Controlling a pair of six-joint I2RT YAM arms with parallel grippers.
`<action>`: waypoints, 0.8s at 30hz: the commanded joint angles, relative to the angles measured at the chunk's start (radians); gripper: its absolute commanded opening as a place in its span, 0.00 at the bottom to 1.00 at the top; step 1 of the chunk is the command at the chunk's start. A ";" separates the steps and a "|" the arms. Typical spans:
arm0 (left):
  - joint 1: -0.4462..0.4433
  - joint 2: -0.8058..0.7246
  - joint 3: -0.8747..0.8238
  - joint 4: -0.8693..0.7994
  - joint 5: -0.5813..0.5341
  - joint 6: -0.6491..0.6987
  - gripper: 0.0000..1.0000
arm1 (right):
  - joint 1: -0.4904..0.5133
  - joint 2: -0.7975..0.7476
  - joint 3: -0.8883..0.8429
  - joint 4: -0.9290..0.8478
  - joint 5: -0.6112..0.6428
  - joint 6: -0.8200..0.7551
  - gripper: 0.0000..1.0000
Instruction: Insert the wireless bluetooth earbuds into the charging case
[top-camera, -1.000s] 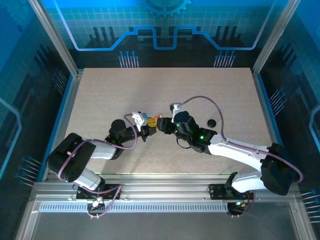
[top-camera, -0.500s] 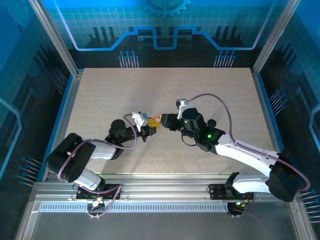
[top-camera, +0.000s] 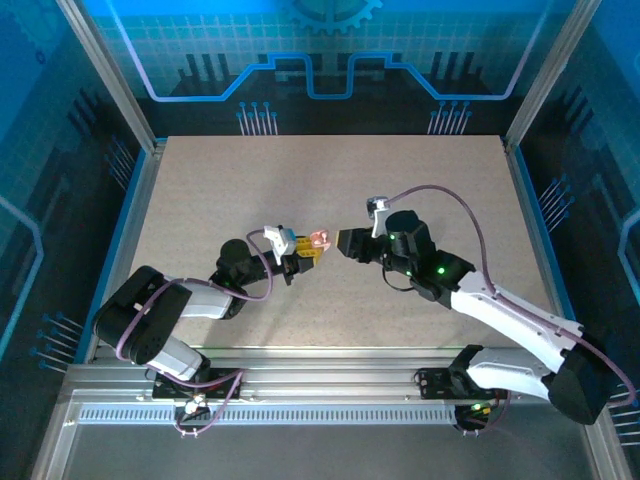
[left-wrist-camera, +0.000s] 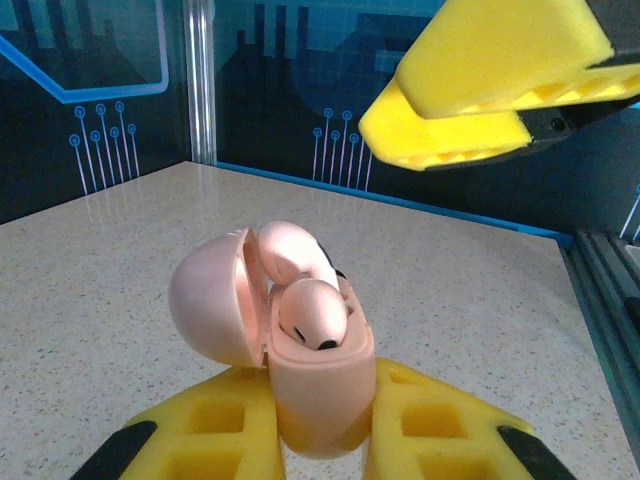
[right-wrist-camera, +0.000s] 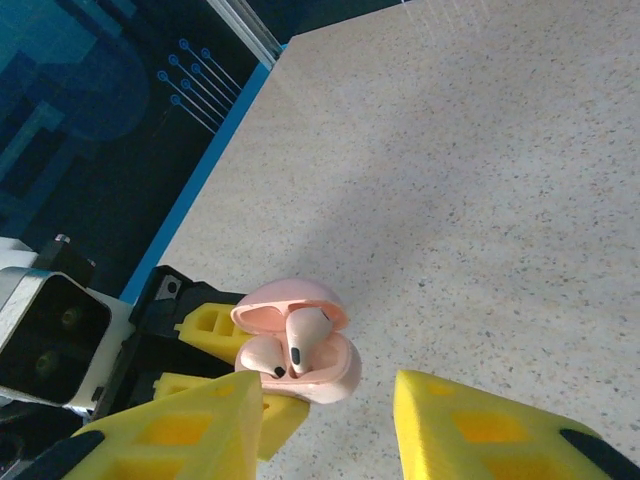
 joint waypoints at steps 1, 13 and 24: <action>0.004 -0.013 0.006 0.052 0.036 0.033 0.17 | -0.022 -0.032 0.037 -0.069 -0.054 -0.047 0.40; 0.003 -0.022 -0.008 0.076 0.062 0.052 0.18 | -0.130 0.017 0.175 -0.283 -0.249 -0.061 0.43; 0.002 -0.031 -0.010 0.081 0.086 0.058 0.18 | -0.154 0.148 0.322 -0.429 -0.322 -0.094 0.44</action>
